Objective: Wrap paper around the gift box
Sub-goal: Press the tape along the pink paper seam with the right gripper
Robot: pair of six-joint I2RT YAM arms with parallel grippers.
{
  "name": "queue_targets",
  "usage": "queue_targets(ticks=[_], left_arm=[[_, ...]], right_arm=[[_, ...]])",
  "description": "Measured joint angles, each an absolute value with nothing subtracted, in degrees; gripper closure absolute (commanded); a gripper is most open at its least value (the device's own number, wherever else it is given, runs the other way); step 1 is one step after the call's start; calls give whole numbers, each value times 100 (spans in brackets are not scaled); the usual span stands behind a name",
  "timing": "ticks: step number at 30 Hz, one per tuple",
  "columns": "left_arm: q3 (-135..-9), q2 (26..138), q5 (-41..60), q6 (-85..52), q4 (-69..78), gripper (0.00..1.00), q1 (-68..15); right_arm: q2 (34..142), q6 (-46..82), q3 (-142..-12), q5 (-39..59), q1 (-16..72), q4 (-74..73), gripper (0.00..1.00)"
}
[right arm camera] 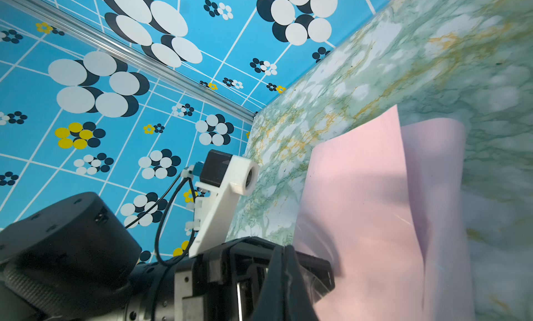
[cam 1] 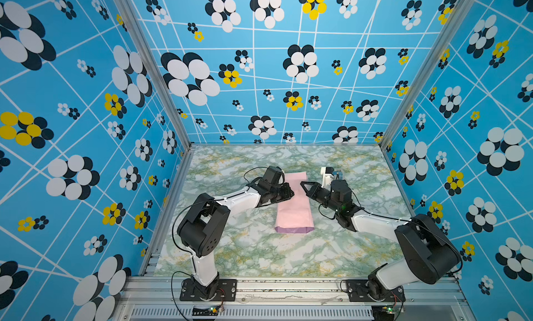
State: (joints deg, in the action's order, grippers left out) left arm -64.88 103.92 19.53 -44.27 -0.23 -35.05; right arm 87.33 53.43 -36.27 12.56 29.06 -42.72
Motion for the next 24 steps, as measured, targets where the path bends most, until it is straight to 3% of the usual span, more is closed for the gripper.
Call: queue_targets(ticks=[24], left_arm=[[-6488,10392,1955,-4427,-21,80,-3500]], right_arm=[[8733,5293,-3024,596,2718,-4045,100]])
